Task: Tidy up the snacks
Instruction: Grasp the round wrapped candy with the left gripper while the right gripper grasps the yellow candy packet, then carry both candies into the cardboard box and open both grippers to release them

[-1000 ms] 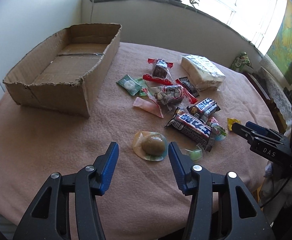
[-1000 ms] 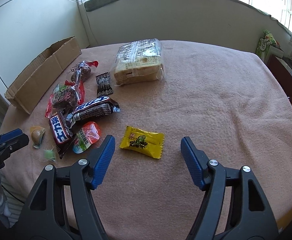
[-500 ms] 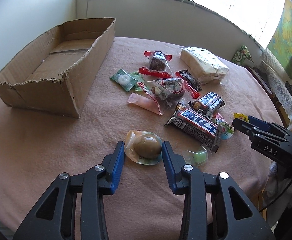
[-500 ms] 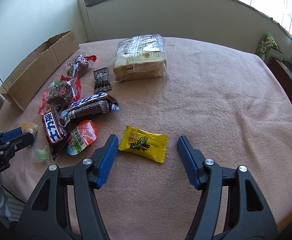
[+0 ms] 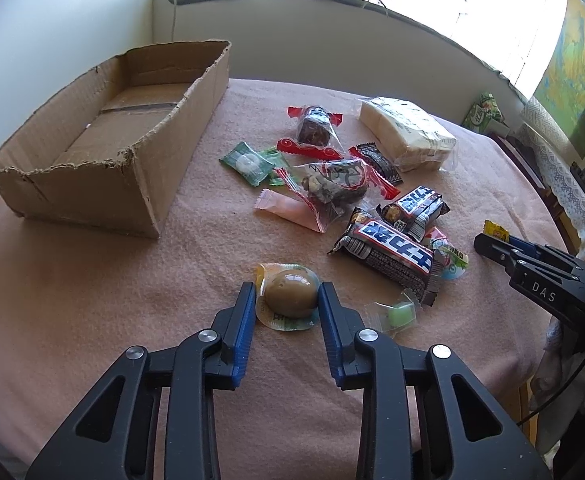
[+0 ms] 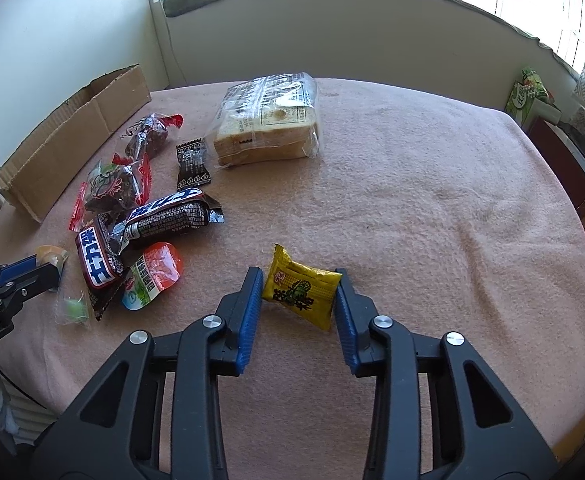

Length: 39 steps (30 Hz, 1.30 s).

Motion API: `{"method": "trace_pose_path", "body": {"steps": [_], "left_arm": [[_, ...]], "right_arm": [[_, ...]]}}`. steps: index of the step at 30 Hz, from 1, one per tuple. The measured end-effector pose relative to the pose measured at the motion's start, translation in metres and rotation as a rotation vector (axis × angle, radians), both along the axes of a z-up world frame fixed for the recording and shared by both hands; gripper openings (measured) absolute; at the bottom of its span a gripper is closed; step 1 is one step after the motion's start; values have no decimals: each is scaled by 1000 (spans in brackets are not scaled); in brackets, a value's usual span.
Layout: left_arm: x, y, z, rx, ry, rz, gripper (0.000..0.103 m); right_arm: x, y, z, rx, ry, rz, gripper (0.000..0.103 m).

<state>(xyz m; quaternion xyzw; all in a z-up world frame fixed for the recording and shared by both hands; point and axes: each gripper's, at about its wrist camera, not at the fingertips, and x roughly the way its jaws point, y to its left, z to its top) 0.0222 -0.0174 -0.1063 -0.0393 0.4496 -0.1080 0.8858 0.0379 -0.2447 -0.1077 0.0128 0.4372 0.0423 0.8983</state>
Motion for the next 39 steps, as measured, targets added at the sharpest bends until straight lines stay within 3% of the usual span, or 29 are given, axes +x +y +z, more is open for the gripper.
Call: {"method": "trace_pose_path", "body": {"steps": [12,21,39], "left_arm": [[-2,1,5,-3,-8,11,28],[-2,6,22,-4,-53,25,28],[11,52,60,8,-163,116,28]], "right_arm": [[-3,-12,7,35,-14,-25,31],[-5,-3,31,48,-61,3,31],[24,87,79,77,-150,220,31]]}}
